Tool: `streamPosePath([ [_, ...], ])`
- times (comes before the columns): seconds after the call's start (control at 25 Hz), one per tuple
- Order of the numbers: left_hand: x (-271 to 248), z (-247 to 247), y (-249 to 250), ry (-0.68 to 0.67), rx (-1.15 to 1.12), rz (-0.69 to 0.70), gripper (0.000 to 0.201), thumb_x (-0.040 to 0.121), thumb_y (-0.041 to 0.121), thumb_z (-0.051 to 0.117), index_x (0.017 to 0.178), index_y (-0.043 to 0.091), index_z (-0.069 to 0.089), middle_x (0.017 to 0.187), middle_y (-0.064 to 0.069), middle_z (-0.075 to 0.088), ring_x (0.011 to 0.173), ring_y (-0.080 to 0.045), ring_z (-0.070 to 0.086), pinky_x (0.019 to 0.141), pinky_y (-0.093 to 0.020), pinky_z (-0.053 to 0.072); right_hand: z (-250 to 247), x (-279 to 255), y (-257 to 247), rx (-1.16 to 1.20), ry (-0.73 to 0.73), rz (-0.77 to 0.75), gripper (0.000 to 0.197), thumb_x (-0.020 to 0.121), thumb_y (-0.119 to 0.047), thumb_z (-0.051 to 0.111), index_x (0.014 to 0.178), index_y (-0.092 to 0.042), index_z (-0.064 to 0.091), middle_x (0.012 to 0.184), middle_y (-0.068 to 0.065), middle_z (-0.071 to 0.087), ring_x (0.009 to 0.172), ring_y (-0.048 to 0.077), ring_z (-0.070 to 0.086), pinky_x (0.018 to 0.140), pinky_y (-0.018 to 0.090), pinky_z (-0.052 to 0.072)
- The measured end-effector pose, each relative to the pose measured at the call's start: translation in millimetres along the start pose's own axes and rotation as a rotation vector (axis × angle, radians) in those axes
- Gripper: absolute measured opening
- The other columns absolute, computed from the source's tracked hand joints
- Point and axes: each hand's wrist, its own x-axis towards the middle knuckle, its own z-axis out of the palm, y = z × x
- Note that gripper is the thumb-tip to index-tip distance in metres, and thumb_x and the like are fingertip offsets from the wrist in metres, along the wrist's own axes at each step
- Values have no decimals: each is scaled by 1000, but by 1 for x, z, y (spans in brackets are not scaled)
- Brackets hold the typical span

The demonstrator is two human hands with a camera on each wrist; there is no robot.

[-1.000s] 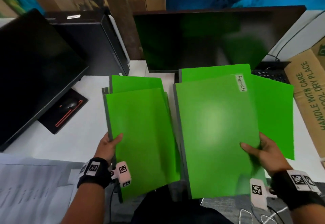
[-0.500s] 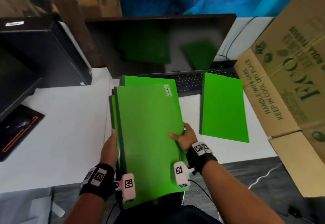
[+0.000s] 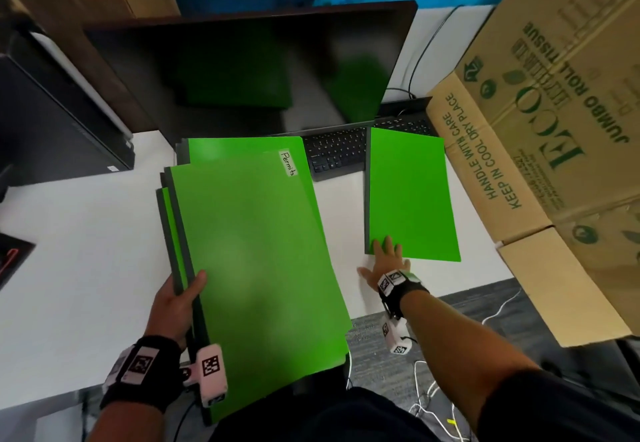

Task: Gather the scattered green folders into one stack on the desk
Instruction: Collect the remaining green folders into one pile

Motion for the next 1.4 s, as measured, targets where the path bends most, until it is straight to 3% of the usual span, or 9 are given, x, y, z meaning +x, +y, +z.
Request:
streamPosePath([
  [0.24, 5, -4, 6, 9, 23, 16, 6, 90, 30, 70, 86, 25, 71, 87, -8, 66, 94, -34, 62, 95, -61, 48, 26, -58, -5, -29, 190, -41, 66, 84, -66, 41, 134, -24, 48, 143, 9, 46, 128, 31, 45, 103, 48, 39],
  [0.4, 7, -8, 7, -2, 18, -4, 8, 88, 31, 71, 86, 23, 70, 84, -7, 64, 92, -32, 60, 91, -60, 50, 19, -43, 44, 285, 212, 554, 124, 56, -84, 59, 151, -22, 11, 159, 20, 14, 142, 42, 23, 108, 63, 29],
  [0.64, 4, 7, 17, -21, -15, 12, 5, 94, 19, 65, 89, 20, 66, 78, -4, 62, 81, -27, 59, 77, -39, 49, 14, -26, 64, 579, 226, 689, 134, 38, -61, 88, 146, -21, 18, 138, 22, 34, 123, 49, 45, 97, 60, 42],
  [0.84, 3, -24, 18, 40, -45, 33, 7, 93, 18, 66, 97, 22, 69, 89, -8, 70, 92, -31, 65, 89, -49, 52, 8, -16, 47, 909, 164, 425, 66, 69, -22, 83, 126, -5, 54, 121, 23, 66, 103, 36, 65, 95, 47, 51],
  [0.96, 2, -32, 23, 30, -52, 55, 12, 93, 18, 65, 103, 24, 69, 98, -10, 72, 97, -32, 66, 92, -49, 53, 8, -34, 70, 1140, 218, 225, 32, 70, -18, 83, 98, -13, 66, 105, 23, 72, 78, 30, 68, 75, 39, 60],
  [1.08, 7, -26, 19, 4, -40, 35, 18, 92, 21, 66, 110, 24, 69, 111, -16, 74, 106, -38, 68, 96, -57, 53, -16, -77, 111, 1335, 271, 69, 38, 59, -35, 88, 90, -21, 70, 87, 1, 78, 64, 12, 71, 60, 22, 58],
  [1.16, 7, -21, 18, 1, -46, 27, 21, 93, 21, 67, 114, 22, 68, 116, -18, 73, 111, -40, 67, 98, -60, 51, -34, -101, 136, 1383, 223, -38, 23, 79, -9, 73, 98, -21, 70, 92, 4, 77, 68, 10, 72, 63, 29, 59],
  [1.28, 6, -18, 17, -3, -70, 1, 22, 93, 20, 66, 115, 23, 67, 120, -17, 72, 116, -40, 65, 101, -59, 50, -54, -118, 149, 1362, 135, -156, 39, 82, 0, 64, 117, -18, 65, 103, 7, 76, 96, 21, 71, 87, 44, 54],
  [1.4, 1, -13, 21, -29, -89, 20, 20, 93, 18, 66, 110, 26, 69, 118, -14, 72, 117, -39, 64, 102, -59, 48, -66, -124, 114, 1428, 78, -205, 42, 83, 14, 56, 114, -14, 64, 95, 0, 78, 86, 10, 74, 75, 20, 57],
])
